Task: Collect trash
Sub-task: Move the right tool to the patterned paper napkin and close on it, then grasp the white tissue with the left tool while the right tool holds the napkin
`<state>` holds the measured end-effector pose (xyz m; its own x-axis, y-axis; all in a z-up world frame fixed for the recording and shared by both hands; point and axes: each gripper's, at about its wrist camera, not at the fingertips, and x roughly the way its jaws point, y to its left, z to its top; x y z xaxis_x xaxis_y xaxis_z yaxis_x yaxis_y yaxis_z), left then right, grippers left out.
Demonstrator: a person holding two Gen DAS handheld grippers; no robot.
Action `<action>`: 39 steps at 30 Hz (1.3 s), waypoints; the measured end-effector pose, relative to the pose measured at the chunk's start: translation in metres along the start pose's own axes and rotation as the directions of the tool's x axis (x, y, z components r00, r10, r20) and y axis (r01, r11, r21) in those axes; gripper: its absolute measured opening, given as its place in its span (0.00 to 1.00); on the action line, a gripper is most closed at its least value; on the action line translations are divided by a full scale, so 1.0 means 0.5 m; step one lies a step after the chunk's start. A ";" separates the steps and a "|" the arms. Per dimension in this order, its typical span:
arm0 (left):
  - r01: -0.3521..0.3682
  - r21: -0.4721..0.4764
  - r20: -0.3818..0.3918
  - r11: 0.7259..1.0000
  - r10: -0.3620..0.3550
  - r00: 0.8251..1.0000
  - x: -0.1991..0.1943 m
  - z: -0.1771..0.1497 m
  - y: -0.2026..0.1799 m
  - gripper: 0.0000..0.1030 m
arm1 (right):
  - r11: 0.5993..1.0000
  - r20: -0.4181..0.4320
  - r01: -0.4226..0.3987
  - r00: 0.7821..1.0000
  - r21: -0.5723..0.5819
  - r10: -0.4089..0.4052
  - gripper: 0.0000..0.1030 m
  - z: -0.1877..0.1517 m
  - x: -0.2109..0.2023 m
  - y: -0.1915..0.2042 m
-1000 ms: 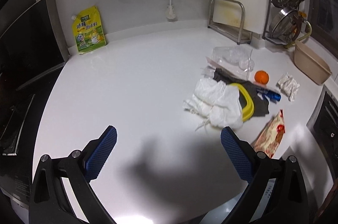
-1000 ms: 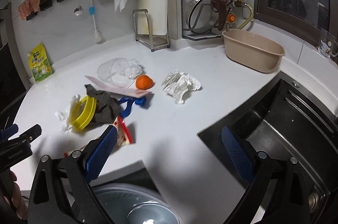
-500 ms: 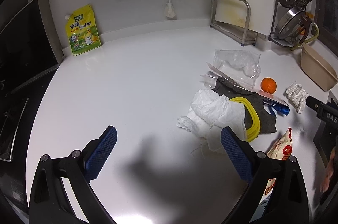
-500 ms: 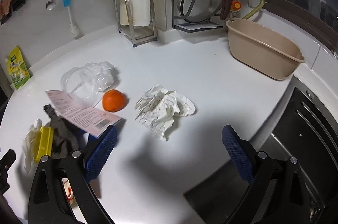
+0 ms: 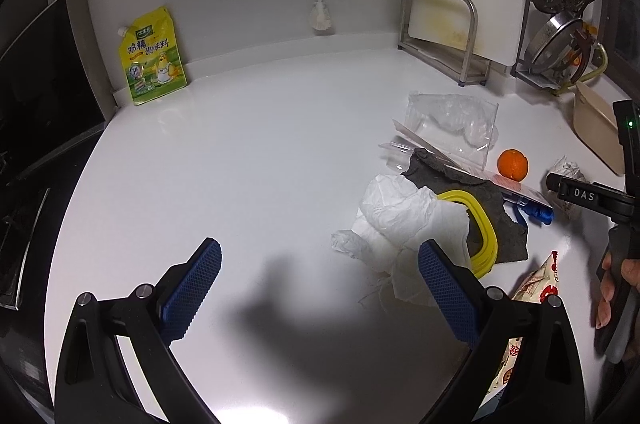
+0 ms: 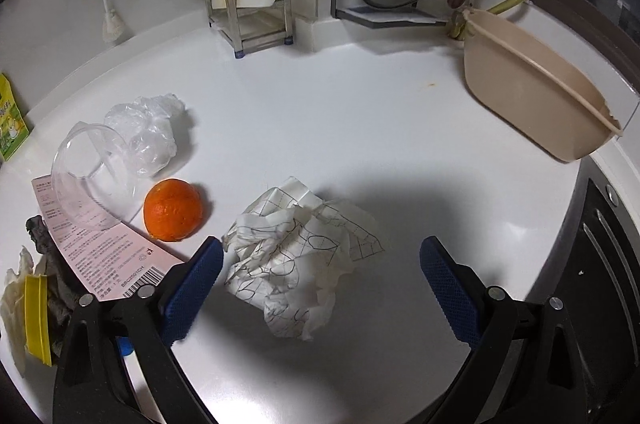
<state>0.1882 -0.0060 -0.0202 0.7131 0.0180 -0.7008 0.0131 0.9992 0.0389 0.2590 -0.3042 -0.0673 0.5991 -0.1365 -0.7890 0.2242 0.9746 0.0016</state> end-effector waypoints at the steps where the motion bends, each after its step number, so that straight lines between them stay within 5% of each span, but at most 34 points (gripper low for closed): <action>1: 0.000 0.001 0.000 1.000 0.000 1.000 0.000 0.000 -0.001 0.94 | 1.000 -0.002 -0.003 1.000 -0.004 0.003 0.91 0.001 0.002 0.001; 3: -0.002 0.002 0.001 1.000 0.002 1.000 0.002 0.000 -0.001 0.94 | 1.000 0.002 -0.001 1.000 -0.017 0.001 0.89 0.002 0.003 0.006; 5: -0.003 0.001 -0.003 1.000 0.003 1.000 0.006 0.000 -0.001 0.94 | 0.999 0.005 0.008 1.000 -0.042 -0.007 0.70 0.000 0.001 0.013; 9: -0.012 0.000 -0.009 1.000 0.012 1.000 0.009 -0.003 0.000 0.94 | 0.996 -0.008 0.003 1.000 -0.089 -0.004 0.55 -0.011 0.002 0.028; 11: -0.013 -0.003 -0.008 1.000 0.013 1.000 0.010 -0.005 0.002 0.94 | 0.995 -0.005 -0.005 1.000 -0.099 0.005 0.39 -0.019 -0.005 0.031; 25: 0.018 0.001 -0.003 1.000 -0.018 1.000 0.004 0.002 -0.007 0.94 | 0.996 0.077 -0.080 0.994 -0.034 0.082 0.34 -0.083 -0.112 -0.014; 39: 0.040 0.030 0.012 0.999 -0.040 0.999 0.007 0.019 -0.056 0.94 | 0.993 0.069 -0.101 0.992 -0.063 0.105 0.35 -0.103 -0.124 -0.008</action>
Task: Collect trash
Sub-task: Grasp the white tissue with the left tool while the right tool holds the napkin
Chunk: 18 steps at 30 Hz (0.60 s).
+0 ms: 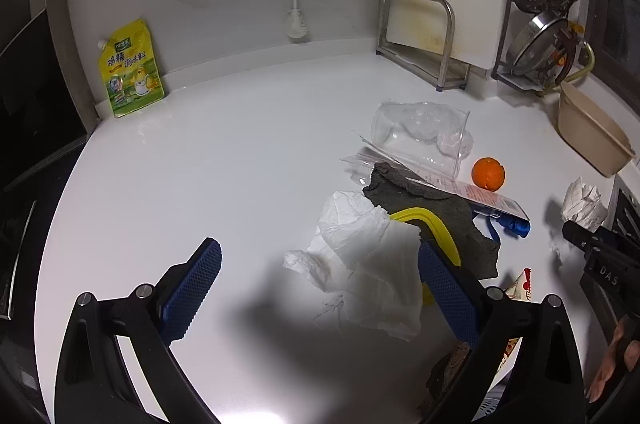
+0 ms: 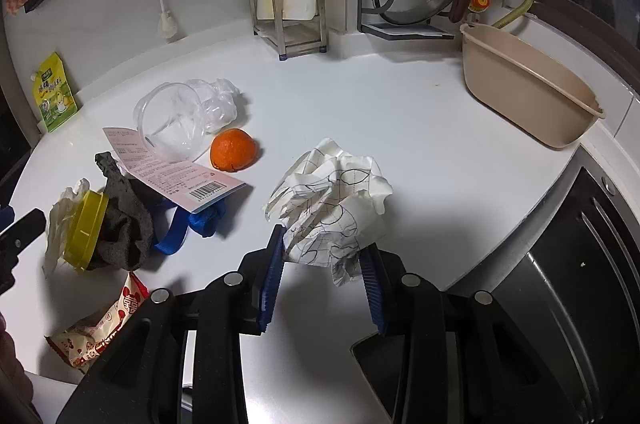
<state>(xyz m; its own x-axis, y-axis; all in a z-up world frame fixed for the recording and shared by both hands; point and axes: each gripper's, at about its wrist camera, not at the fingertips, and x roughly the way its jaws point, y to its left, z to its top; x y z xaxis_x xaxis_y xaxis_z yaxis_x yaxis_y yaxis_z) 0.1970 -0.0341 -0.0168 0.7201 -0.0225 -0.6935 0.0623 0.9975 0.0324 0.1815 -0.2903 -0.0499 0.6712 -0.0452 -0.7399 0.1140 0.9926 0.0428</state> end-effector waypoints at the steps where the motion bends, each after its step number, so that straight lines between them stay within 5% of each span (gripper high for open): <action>1: -0.007 0.007 -0.012 1.000 0.007 1.000 0.009 0.000 -0.005 0.94 | 1.000 0.001 -0.002 1.000 0.002 0.002 0.35 0.000 0.000 -0.001; 8: -0.063 0.018 -0.038 0.998 0.063 0.997 0.046 -0.002 -0.004 0.94 | 1.000 0.000 -0.005 1.000 0.010 0.005 0.35 -0.001 -0.003 -0.007; 12: -0.024 -0.028 -0.056 0.999 0.023 0.998 0.061 0.002 0.015 0.93 | 1.000 0.005 -0.004 1.000 0.003 0.004 0.35 0.000 -0.007 -0.004; 18: -0.006 -0.028 -0.074 1.000 0.004 0.997 0.073 -0.002 0.021 0.70 | 1.000 0.010 -0.003 1.000 0.006 0.003 0.35 0.001 -0.009 -0.004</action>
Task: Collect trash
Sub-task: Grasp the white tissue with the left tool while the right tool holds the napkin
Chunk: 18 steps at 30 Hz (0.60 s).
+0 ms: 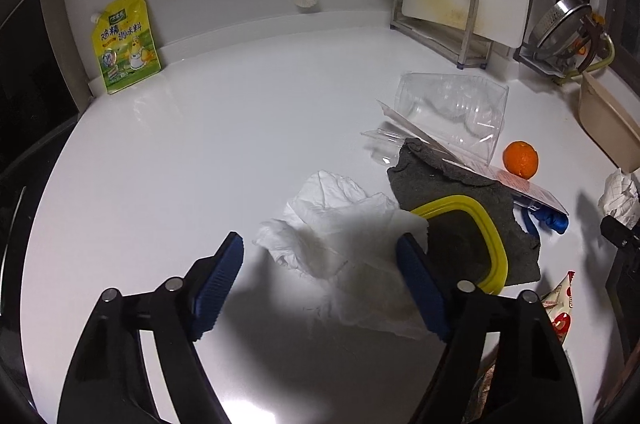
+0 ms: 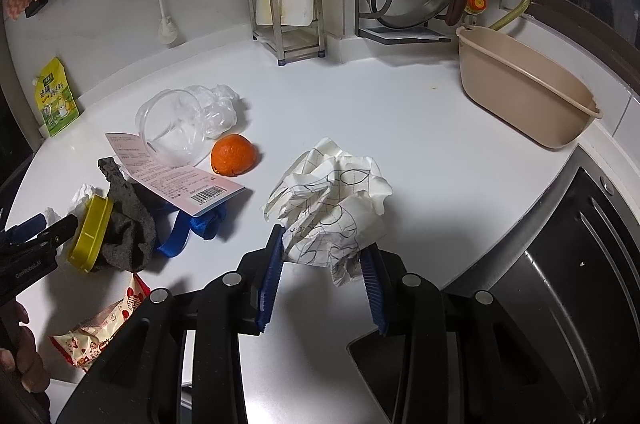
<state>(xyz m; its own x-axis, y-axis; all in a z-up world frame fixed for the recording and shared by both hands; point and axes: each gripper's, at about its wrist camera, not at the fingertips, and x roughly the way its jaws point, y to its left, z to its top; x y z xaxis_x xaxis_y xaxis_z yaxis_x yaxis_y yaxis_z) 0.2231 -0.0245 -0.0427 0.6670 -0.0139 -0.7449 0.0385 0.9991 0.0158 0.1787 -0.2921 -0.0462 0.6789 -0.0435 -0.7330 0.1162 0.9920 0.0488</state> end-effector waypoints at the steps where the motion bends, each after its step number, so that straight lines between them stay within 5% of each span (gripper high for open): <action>1: 0.016 0.001 0.001 1.000 -0.016 1.000 -0.001 -0.001 0.000 0.65 | 1.000 0.000 0.000 1.000 -0.001 0.000 0.35 0.000 0.000 0.000; 5: 0.054 0.009 0.004 0.998 -0.054 0.999 -0.007 -0.003 -0.005 0.44 | 1.000 0.001 -0.001 1.000 -0.004 0.001 0.35 0.000 0.000 0.002; 9: 0.091 0.022 0.000 0.996 -0.091 0.996 -0.011 -0.003 -0.010 0.13 | 1.000 0.005 -0.001 1.000 -0.002 0.001 0.35 0.000 -0.001 0.002; 18: 0.114 0.027 0.035 0.993 -0.115 0.993 -0.040 -0.001 -0.003 0.05 | 1.000 0.011 -0.005 1.000 -0.001 0.005 0.35 0.001 -0.005 0.002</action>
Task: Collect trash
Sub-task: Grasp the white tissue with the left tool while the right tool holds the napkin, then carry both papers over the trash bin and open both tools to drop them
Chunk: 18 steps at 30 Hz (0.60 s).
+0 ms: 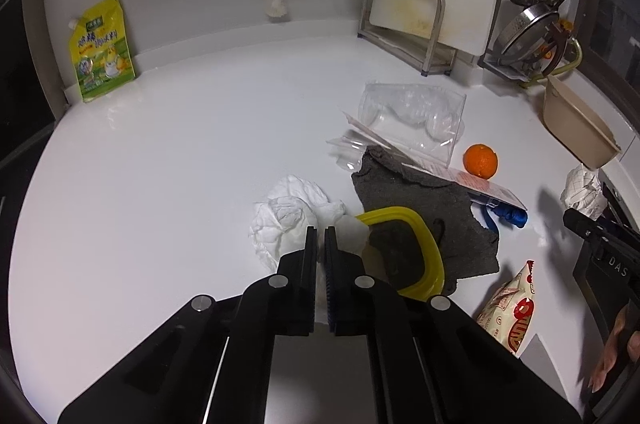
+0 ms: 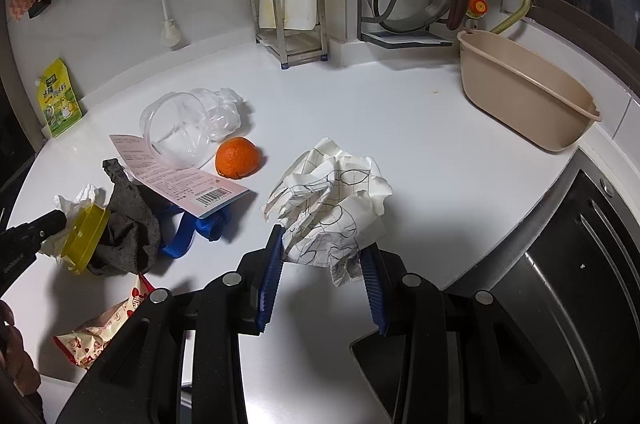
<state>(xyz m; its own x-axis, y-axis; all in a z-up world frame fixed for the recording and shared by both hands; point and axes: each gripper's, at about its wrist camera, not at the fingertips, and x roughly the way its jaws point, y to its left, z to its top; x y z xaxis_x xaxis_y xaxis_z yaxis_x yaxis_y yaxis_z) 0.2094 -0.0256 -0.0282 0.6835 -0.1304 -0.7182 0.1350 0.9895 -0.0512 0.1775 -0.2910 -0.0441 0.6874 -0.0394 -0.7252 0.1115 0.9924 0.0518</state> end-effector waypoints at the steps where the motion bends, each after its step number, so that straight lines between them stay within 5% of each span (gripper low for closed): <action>1: 0.000 0.003 0.007 1.000 0.000 1.000 -0.006 0.001 0.001 0.05 | 1.000 0.000 -0.002 1.000 0.001 0.002 0.35 0.000 -0.001 0.000; 18: -0.033 0.021 0.086 0.999 0.031 0.996 -0.110 -0.001 0.040 0.03 | 1.000 0.037 -0.005 0.999 -0.015 0.006 0.35 -0.010 -0.032 0.012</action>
<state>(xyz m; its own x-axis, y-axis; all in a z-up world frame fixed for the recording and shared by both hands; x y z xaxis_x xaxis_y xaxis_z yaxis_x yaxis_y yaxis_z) 0.1739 0.0016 0.0098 0.7466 -0.1040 -0.6571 0.1270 0.9918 -0.0127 0.1638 -0.2836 -0.0356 0.7144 -0.0377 -0.6987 0.0971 0.9942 0.0457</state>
